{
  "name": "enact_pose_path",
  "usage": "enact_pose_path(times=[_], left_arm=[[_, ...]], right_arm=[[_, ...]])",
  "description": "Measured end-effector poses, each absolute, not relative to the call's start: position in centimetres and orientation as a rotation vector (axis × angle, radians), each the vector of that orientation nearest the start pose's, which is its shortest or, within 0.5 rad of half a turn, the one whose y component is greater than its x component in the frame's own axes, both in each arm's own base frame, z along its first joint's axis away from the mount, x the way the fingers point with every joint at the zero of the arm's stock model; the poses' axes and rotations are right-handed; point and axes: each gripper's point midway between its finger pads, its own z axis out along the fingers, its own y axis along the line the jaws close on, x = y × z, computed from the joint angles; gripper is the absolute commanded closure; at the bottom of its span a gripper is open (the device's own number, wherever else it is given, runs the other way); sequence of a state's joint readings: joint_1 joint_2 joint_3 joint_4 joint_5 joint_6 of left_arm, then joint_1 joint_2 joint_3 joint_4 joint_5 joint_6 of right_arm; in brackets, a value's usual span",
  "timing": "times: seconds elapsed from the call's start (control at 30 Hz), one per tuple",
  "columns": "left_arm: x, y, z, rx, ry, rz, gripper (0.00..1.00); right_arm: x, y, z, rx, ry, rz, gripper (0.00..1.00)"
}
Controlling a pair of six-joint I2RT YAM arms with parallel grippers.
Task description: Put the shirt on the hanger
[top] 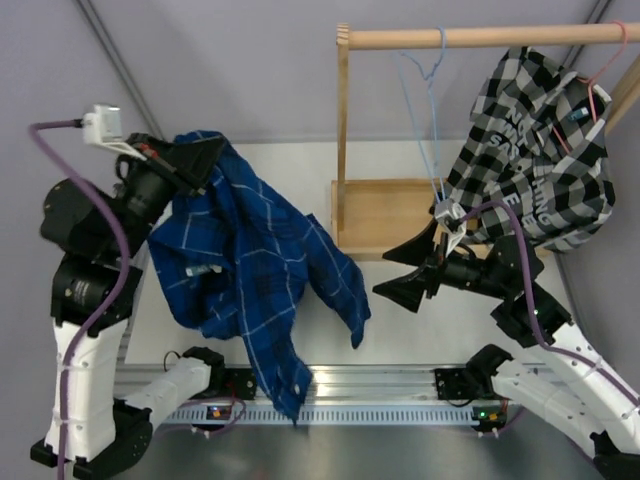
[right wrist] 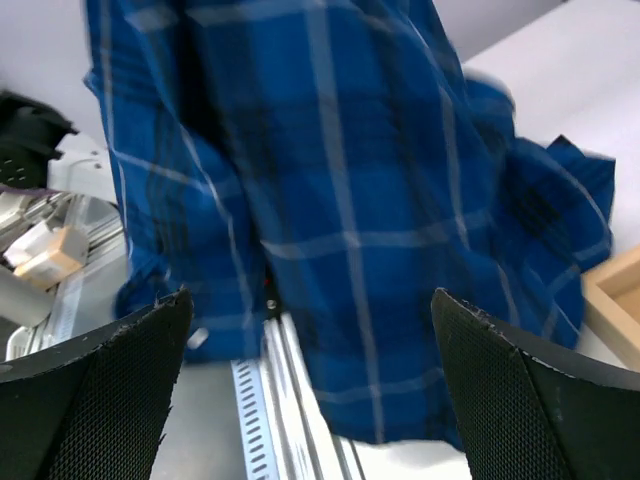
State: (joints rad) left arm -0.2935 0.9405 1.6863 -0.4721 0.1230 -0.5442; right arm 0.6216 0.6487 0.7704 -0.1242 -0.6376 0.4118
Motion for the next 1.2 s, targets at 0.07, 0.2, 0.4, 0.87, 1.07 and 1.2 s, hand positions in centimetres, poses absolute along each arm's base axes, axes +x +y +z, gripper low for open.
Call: enact_pose_path(times=[0.07, 0.2, 0.4, 0.87, 1.07, 1.2], left_arm=[[23.8, -13.6, 53.5, 0.007, 1.448, -0.857, 1.00], [26.6, -19.4, 43.4, 0.107, 1.745, -0.960, 1.00], [21.9, -30.7, 25.3, 0.439, 2.216, -1.008, 1.00], [25.3, -27.0, 27.0, 0.185, 2.057, -0.633, 0.02], [23.5, -14.5, 34.0, -0.271, 1.818, -0.463, 0.02], [20.7, -8.5, 34.7, -0.417, 1.728, -0.446, 0.02]], right_arm=[[12.5, 24.5, 32.8, -0.733, 1.555, 1.299, 0.05], [12.2, 25.2, 32.2, -0.732, 1.572, 1.280, 0.06], [15.6, 23.6, 29.3, -0.547, 1.701, 1.065, 0.06], [17.5, 23.5, 20.0, -0.413, 1.970, 0.943, 0.15], [15.6, 28.9, 19.2, -0.518, 2.041, 0.788, 0.08], [16.5, 32.5, 21.0, -0.415, 2.022, 0.665, 0.04]])
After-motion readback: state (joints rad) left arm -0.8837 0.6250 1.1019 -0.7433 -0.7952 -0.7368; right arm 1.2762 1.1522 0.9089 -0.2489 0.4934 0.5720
